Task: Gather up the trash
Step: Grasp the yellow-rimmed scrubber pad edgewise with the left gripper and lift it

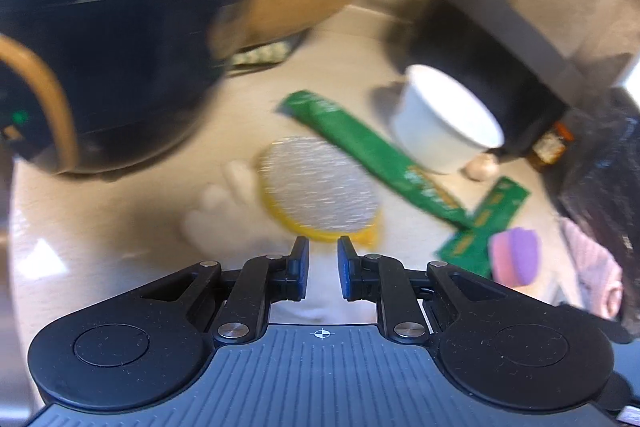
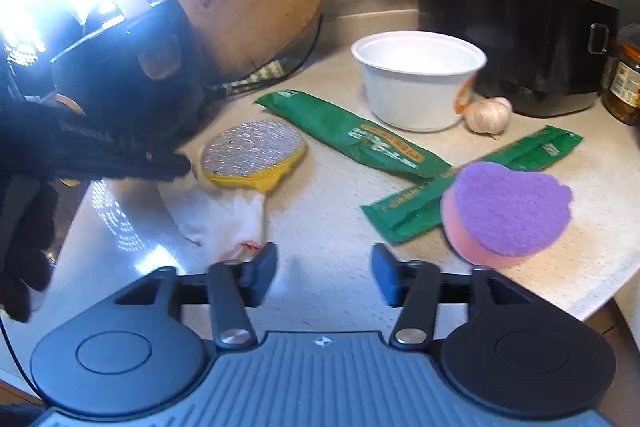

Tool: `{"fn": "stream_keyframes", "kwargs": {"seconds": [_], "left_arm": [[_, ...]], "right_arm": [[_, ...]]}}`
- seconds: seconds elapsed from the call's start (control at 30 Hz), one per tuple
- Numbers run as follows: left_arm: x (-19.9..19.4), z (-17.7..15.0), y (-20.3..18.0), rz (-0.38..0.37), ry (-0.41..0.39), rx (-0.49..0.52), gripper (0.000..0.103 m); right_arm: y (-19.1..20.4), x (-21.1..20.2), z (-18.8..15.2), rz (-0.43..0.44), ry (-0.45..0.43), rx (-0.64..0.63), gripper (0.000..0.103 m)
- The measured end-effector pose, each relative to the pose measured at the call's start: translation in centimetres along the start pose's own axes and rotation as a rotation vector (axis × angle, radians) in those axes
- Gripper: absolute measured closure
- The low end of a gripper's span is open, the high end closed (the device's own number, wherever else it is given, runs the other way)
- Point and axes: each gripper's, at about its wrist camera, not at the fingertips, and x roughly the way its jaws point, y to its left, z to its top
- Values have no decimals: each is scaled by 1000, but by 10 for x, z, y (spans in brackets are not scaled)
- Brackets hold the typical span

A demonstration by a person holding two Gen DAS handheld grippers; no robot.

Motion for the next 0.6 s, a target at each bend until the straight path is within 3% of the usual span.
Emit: {"fn": "stream_keyframes", "kwargs": {"seconds": [0.2, 0.3, 0.37, 0.4, 0.43, 0.47, 0.6], "left_arm": [[-20, -6, 35, 36, -21, -63, 85], [-27, -6, 48, 12, -30, -93, 85], [-24, 1, 54, -51, -46, -132, 85], [-19, 7, 57, -94, -52, -159, 85], [-12, 12, 59, -119, -56, -176, 85], [-4, 17, 59, -125, -61, -187, 85], [25, 27, 57, -87, -56, -194, 85]], "right_arm": [[27, 36, 30, 57, -29, -61, 41], [26, 63, 59, 59, -48, 17, 41], [24, 84, 76, 33, -57, 43, 44], [25, 95, 82, 16, -38, 40, 56], [26, 105, 86, 8, -6, 34, 76], [27, 113, 88, 9, 25, 34, 82], [29, 119, 75, 14, 60, 41, 85]]}}
